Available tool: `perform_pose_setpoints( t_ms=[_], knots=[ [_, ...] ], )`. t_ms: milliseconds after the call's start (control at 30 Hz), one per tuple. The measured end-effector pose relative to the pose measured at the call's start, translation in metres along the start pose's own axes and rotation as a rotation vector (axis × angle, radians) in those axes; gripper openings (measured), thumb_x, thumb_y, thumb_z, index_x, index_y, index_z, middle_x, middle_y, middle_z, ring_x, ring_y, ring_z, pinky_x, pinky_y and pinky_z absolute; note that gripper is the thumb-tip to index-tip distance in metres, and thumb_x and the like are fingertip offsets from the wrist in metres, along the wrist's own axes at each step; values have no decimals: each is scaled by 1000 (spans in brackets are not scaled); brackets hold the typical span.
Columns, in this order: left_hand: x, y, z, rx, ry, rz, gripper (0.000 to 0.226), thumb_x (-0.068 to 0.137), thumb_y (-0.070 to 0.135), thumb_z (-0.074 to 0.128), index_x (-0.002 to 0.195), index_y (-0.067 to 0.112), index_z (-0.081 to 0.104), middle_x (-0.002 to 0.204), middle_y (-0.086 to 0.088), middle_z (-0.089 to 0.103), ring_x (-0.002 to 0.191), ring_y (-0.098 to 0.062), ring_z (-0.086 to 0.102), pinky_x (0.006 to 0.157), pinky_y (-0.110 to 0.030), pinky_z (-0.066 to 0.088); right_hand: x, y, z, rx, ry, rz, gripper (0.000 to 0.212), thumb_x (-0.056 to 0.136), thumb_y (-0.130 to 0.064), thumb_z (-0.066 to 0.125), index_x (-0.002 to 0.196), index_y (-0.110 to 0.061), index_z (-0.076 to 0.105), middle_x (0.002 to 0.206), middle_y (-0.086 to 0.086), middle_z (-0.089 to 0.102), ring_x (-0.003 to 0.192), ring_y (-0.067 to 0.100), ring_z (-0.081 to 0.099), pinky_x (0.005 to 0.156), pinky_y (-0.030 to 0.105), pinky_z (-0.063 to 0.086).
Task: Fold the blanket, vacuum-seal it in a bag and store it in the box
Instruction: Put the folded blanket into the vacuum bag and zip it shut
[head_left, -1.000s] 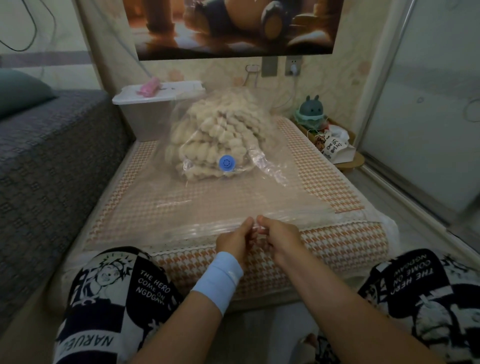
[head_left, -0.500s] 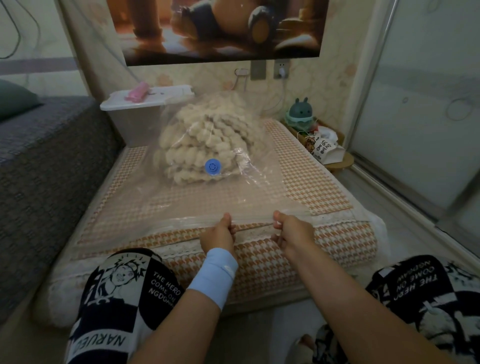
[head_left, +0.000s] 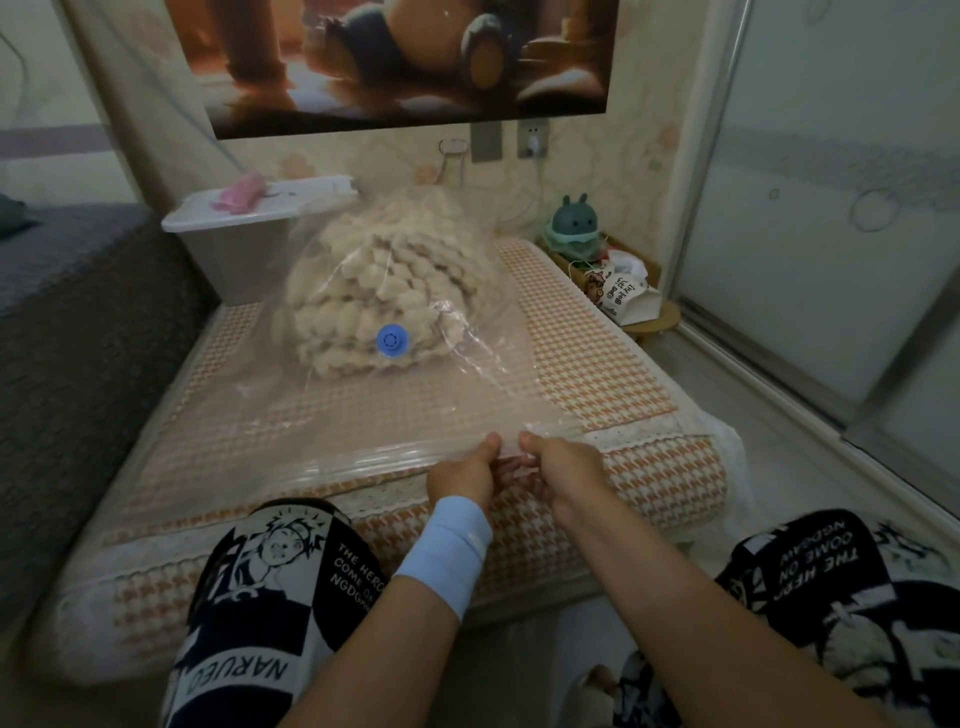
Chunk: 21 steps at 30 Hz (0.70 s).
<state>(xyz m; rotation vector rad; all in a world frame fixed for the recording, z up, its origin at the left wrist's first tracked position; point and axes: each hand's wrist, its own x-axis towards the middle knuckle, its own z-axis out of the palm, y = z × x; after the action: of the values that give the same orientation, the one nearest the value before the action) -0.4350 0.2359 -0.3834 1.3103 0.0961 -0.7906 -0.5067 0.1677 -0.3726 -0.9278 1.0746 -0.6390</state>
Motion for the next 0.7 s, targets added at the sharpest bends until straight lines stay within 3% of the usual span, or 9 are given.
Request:
perform_pose_setpoints(
  t_ms=[67, 100, 267, 400, 467, 567, 700],
  knots=[
    [-13, 7, 5, -11, 32, 0, 27, 79, 13, 76, 77, -11, 63, 69, -22, 70, 62, -28, 71, 56, -30, 57, 2, -2, -3, 9, 25, 5, 16, 85, -8, 75, 90, 4, 66, 76, 14, 67, 57, 22, 63, 49, 28, 53],
    [-13, 5, 7, -22, 62, 1, 23, 83, 9, 73, 73, -10, 62, 65, -21, 69, 58, -26, 70, 52, -28, 56, 3, -3, -6, 10, 40, 7, 16, 85, -8, 75, 91, 3, 65, 75, 13, 66, 57, 21, 62, 52, 29, 54],
    [-16, -4, 16, -79, 166, 21, 29, 80, 15, 75, 62, -3, 62, 64, -20, 69, 63, -29, 70, 72, -39, 59, 8, -1, -10, 41, 76, 23, 18, 87, -10, 74, 96, 3, 65, 76, 11, 66, 56, 19, 61, 57, 32, 56],
    [-23, -13, 21, -151, -14, -22, 21, 85, 14, 71, 84, -6, 63, 69, -20, 70, 64, -30, 69, 71, -41, 59, 12, -1, -17, 58, 15, 45, 20, 87, -11, 73, 96, 7, 67, 77, 14, 67, 59, 22, 60, 51, 30, 49],
    [-21, -15, 22, -110, -85, -44, 32, 72, 17, 82, 85, -7, 67, 77, -20, 72, 69, -29, 71, 78, -40, 58, 13, -1, -21, 15, -19, 45, 22, 88, -12, 72, 97, 8, 69, 78, 15, 68, 59, 22, 61, 51, 29, 48],
    [-6, -20, 24, -61, -60, -34, 51, 51, 21, 89, 86, -11, 68, 82, -23, 72, 76, -33, 72, 86, -43, 56, 18, -2, -25, -7, -25, 46, 21, 87, -12, 73, 96, 7, 69, 85, 18, 73, 63, 24, 67, 51, 29, 54],
    [-12, -14, 27, -93, -18, -71, 24, 74, 3, 79, 84, -14, 65, 75, -25, 70, 71, -33, 72, 73, -36, 58, 17, -1, -25, 40, -6, 50, 22, 85, -7, 74, 96, 11, 66, 89, 23, 73, 71, 32, 70, 57, 35, 58]
  ],
)
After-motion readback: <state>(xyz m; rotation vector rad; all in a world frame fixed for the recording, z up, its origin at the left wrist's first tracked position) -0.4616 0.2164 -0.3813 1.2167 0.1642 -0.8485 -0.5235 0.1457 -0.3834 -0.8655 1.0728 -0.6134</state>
